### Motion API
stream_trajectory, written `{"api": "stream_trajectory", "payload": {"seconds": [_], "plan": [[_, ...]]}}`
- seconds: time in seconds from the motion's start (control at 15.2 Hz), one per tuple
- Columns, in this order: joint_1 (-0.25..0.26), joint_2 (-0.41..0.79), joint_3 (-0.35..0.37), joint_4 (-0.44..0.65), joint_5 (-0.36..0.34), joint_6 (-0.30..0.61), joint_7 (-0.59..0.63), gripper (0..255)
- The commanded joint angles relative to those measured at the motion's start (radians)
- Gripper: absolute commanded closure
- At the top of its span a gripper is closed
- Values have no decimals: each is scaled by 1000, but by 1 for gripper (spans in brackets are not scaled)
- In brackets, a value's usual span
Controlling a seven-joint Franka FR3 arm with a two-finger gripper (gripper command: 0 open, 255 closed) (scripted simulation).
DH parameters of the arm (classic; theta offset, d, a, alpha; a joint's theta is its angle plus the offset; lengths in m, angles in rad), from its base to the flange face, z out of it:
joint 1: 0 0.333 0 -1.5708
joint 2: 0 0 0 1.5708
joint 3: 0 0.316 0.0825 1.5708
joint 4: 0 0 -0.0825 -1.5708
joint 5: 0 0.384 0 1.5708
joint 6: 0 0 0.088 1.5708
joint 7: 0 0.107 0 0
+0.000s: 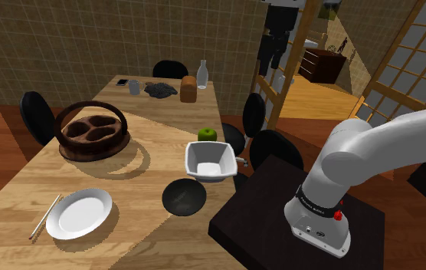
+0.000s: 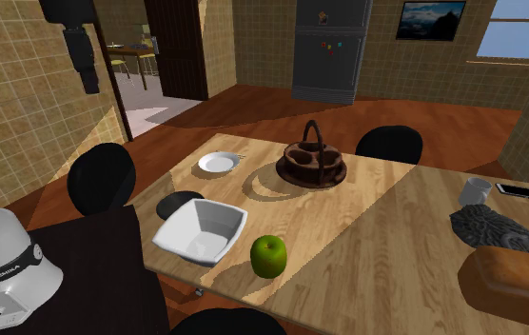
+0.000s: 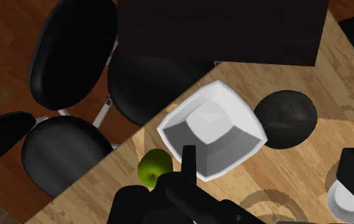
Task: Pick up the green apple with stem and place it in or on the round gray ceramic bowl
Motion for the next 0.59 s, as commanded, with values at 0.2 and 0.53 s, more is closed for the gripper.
{"api": "stream_trajectory", "payload": {"seconds": [0.2, 0.53], "plan": [[-1, 58, -34, -39, -21, 87, -47, 0], [-3, 180, -88, -76, -50, 231, -123, 0]]}}
